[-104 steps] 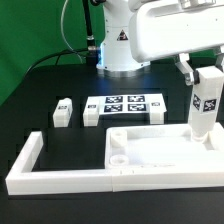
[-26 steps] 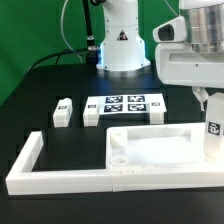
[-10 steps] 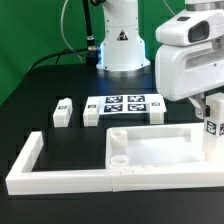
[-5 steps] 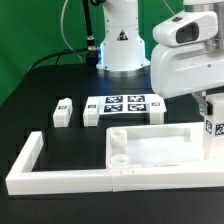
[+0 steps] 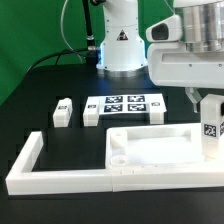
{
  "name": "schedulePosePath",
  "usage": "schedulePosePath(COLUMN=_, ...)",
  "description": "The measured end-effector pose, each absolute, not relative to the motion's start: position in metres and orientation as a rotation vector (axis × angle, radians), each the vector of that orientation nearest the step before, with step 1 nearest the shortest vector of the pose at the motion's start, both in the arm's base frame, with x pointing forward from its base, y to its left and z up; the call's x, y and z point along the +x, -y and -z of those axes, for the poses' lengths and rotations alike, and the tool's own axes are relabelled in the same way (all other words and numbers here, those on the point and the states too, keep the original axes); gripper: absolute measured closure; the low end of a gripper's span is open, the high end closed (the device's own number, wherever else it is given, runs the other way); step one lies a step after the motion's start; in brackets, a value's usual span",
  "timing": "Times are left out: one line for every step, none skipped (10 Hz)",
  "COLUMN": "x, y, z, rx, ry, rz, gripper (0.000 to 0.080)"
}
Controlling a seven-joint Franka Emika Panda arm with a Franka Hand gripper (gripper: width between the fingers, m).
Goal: Assemble desk
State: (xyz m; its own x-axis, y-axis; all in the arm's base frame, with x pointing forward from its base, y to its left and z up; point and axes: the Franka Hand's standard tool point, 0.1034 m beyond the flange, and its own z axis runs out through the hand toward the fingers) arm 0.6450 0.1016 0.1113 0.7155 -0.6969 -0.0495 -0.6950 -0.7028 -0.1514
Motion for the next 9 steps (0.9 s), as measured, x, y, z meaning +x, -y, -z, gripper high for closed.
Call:
schedulePosePath(x=0.644, y=-0.102, z=-0.111, rx=-2.696, ry=-1.277, rz=-0.002, gripper=0.0507)
schedulePosePath(x=0.644, y=-0.102, z=-0.111, rx=-2.683, ry=-1.304, rz=-0.005, gripper=0.0507)
schedulePosePath(x=0.644, y=-0.102, z=-0.111, rx=-2.695, ry=-1.280, rz=-0.002, gripper=0.0506)
schedulePosePath(x=0.643, y=-0.102, z=-0.110, rx=-2.764, ry=-1.141, rz=-0.002, gripper=0.0506)
schedulePosePath(x=0.640, y=-0.105, z=-0.110, rx=-2.873, ry=-0.879, rz=-0.031, gripper=0.0300)
schedulePosePath(x=0.640, y=-0.108, z=-0.111, rx=-2.943, ry=-0.610, rz=-0.057, gripper=0.0300)
schedulePosePath(x=0.639, y=-0.112, z=-0.111, rx=-2.977, ry=-0.374, rz=-0.080, gripper=0.0183)
schedulePosePath(x=0.641, y=-0.112, z=-0.114, rx=-2.975, ry=-0.360, rz=0.000, gripper=0.0160)
schedulePosePath(x=0.637, y=-0.111, z=-0.113, rx=-2.991, ry=-0.236, rz=0.000, gripper=0.0160)
